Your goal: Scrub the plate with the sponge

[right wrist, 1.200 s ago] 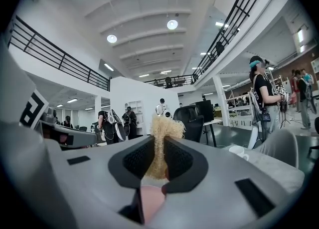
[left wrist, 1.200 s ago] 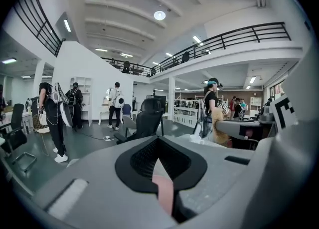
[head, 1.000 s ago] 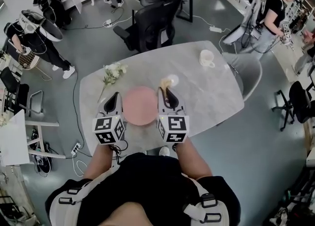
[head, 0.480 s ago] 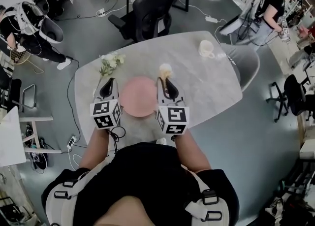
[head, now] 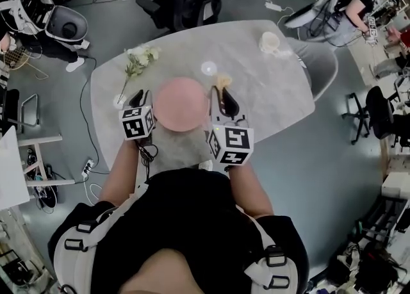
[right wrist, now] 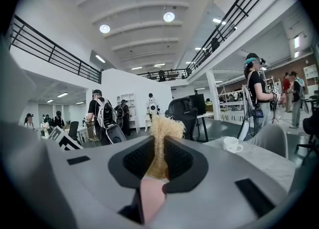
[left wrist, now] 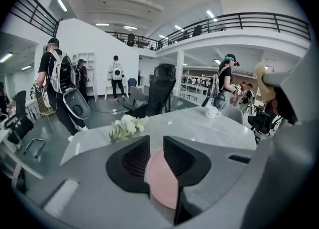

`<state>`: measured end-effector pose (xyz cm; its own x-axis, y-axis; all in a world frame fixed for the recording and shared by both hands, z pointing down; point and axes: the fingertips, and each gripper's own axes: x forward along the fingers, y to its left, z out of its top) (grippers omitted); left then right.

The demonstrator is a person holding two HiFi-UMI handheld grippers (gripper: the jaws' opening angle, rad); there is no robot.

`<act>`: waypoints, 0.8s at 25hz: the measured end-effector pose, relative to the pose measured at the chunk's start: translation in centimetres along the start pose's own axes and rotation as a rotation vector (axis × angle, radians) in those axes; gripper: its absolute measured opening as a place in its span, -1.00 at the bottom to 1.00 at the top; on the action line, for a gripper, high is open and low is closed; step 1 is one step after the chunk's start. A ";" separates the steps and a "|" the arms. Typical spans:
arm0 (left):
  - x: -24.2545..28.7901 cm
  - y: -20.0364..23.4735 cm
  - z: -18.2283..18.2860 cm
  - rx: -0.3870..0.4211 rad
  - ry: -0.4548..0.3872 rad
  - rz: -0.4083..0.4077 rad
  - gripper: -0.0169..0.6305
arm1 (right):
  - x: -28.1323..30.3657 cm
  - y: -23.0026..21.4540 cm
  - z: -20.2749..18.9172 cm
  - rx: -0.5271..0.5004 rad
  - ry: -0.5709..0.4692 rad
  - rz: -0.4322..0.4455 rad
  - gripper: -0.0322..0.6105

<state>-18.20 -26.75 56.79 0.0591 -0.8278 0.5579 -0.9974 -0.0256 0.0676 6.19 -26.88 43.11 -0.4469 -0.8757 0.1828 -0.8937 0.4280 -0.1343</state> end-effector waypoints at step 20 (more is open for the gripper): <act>6.7 2.2 -16.7 -0.159 0.421 -0.007 -0.65 | -5.0 -2.6 -3.2 0.022 0.064 -0.172 -0.74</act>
<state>-19.25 -23.02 74.45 0.1103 -0.5266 0.8429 -0.9801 0.0831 0.1802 10.59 -22.88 45.63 -0.2899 -0.9193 0.2662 -0.9564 0.2679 -0.1166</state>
